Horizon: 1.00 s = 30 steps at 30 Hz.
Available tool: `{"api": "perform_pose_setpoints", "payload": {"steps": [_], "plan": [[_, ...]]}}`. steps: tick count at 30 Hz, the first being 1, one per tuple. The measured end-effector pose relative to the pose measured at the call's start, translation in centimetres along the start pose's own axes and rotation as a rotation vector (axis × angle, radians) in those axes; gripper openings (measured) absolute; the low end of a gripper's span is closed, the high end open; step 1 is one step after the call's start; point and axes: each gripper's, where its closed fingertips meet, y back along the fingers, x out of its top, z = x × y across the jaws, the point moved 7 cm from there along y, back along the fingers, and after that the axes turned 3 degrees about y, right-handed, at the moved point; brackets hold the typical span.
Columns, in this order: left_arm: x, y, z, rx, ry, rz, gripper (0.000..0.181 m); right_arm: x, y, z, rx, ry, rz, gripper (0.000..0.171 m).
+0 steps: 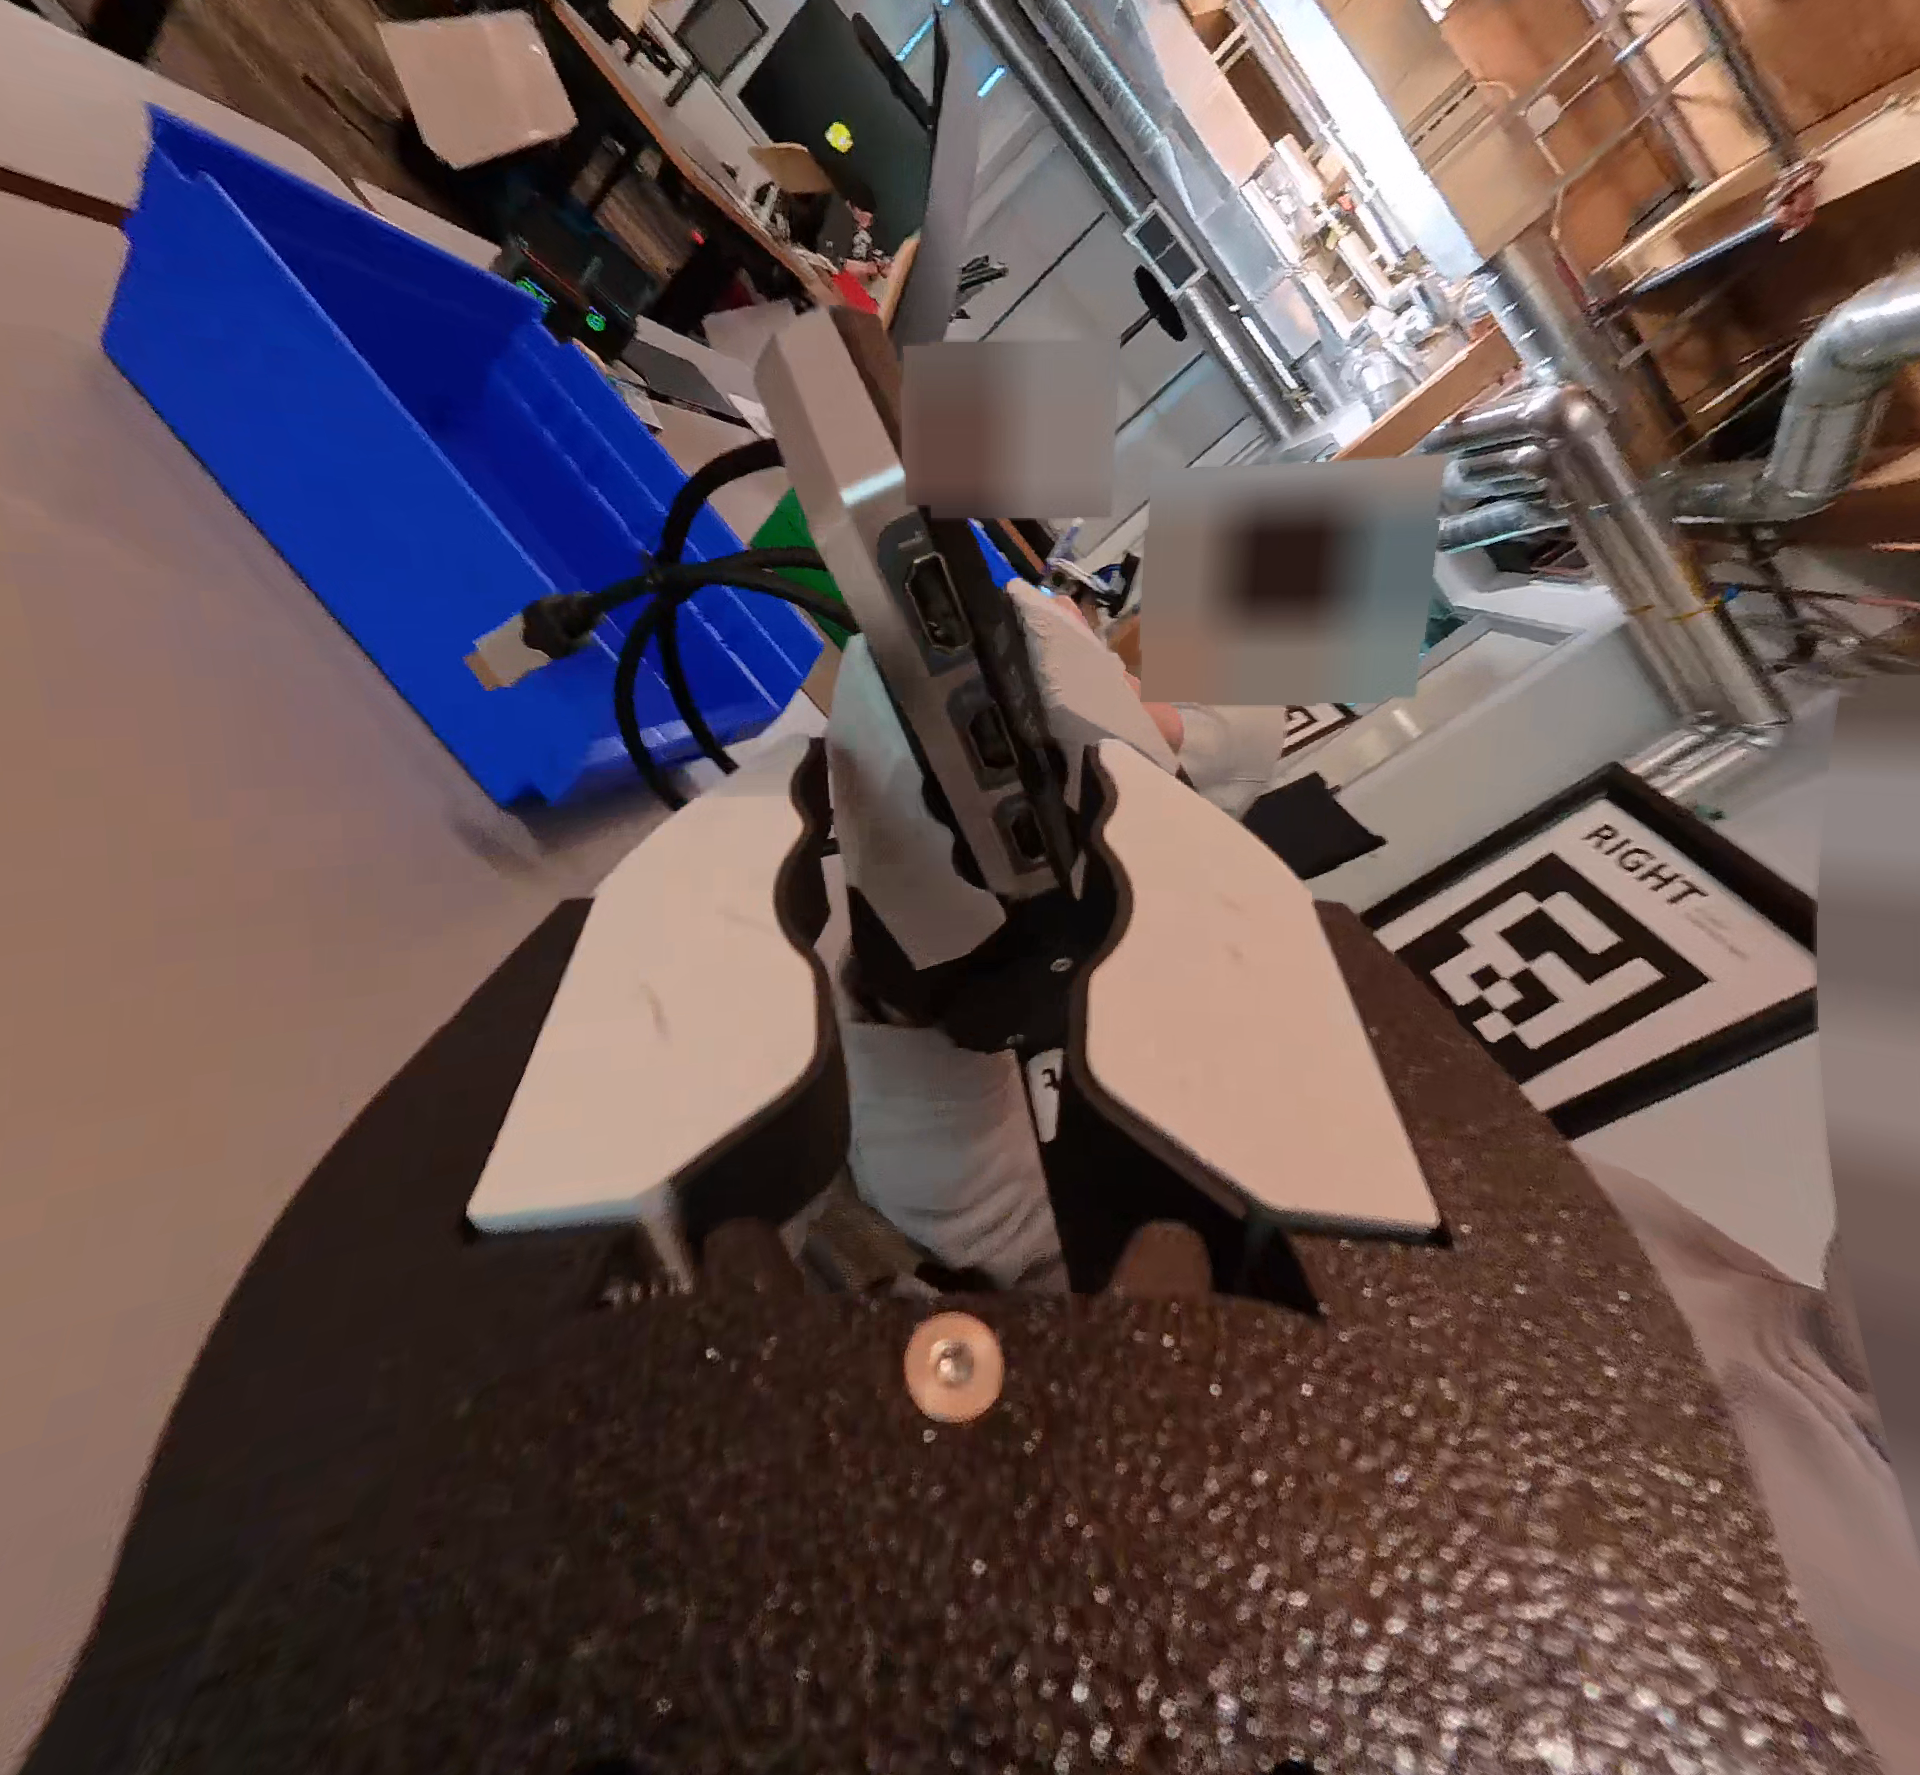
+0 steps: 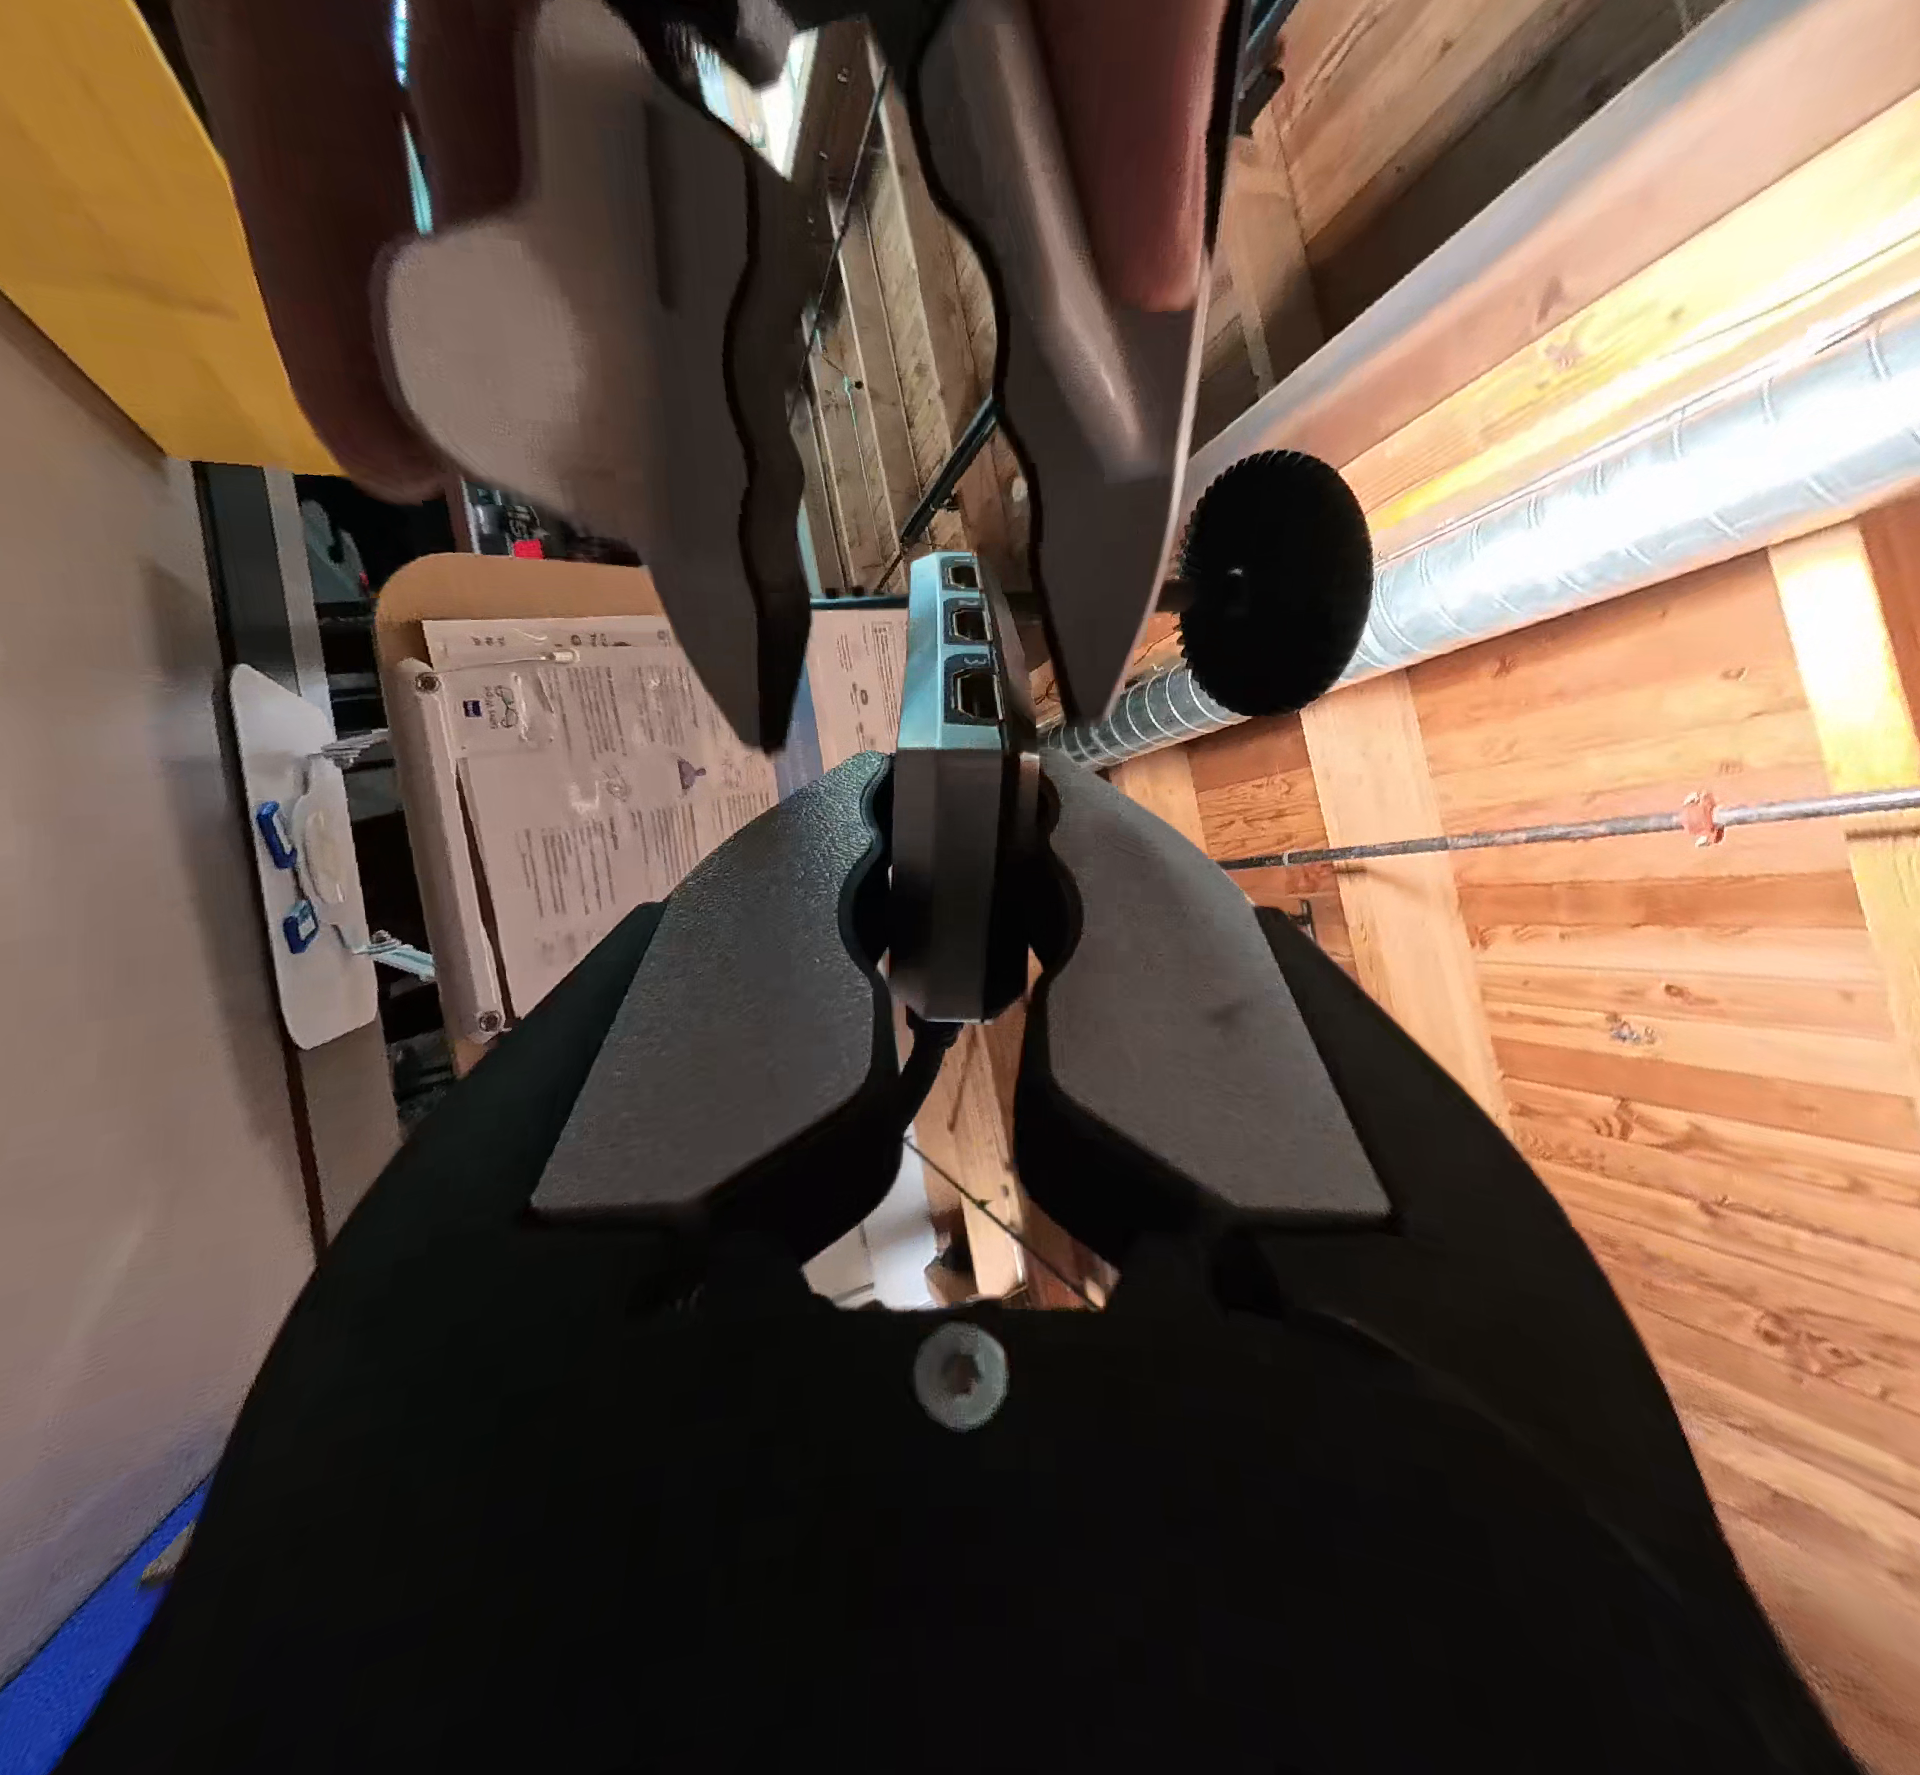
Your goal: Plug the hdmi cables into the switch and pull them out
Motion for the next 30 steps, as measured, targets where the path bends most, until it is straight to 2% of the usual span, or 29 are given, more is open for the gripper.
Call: {"api": "perform_pose_setpoints", "payload": {"steps": [5, 13, 18, 20, 22, 23, 27, 30], "plan": [[-0.5, 0.3, -1.8, -0.048, 0.055, 0.115, 0.040, 0.9, -0.7, -1.3, 0.040, -0.012, -0.039, 0.021], [-1.2, 0.8, -4.2, -0.160, 0.118, 0.122, 0.040, 1.1, -0.8, -2.5, 0.152, 0.008, 0.019, 0.021], [-1.3, 1.0, -5.3, -0.156, 0.140, 0.129, 0.039, 1.0, -1.1, -2.8, 0.168, 0.013, 0.031, 0.038], [-1.3, 1.1, -5.8, -0.110, 0.121, 0.138, 0.027, 0.8, -1.2, -3.0, 0.184, 0.033, 0.025, 0.052], [-0.8, 1.6, -5.7, -0.118, 0.081, 0.176, 0.022, 0.5, -1.4, -3.1, 0.250, 0.002, 0.003, 0.078], [-0.5, 1.9, -5.6, -0.117, 0.066, 0.193, 0.021, 0.5, -1.3, -3.0, 0.285, -0.057, 0.005, 0.080], [-0.2, 2.1, -4.6, -0.089, -0.027, 0.156, 0.020, 0.9, -0.9, -3.3, 0.361, -0.136, 0.082, 0.069], [1.2, 3.5, -4.7, -0.086, 0.005, 0.254, 0.020, 0.9, -0.6, -2.3, 0.384, -0.216, 0.092, 0.068]]}}
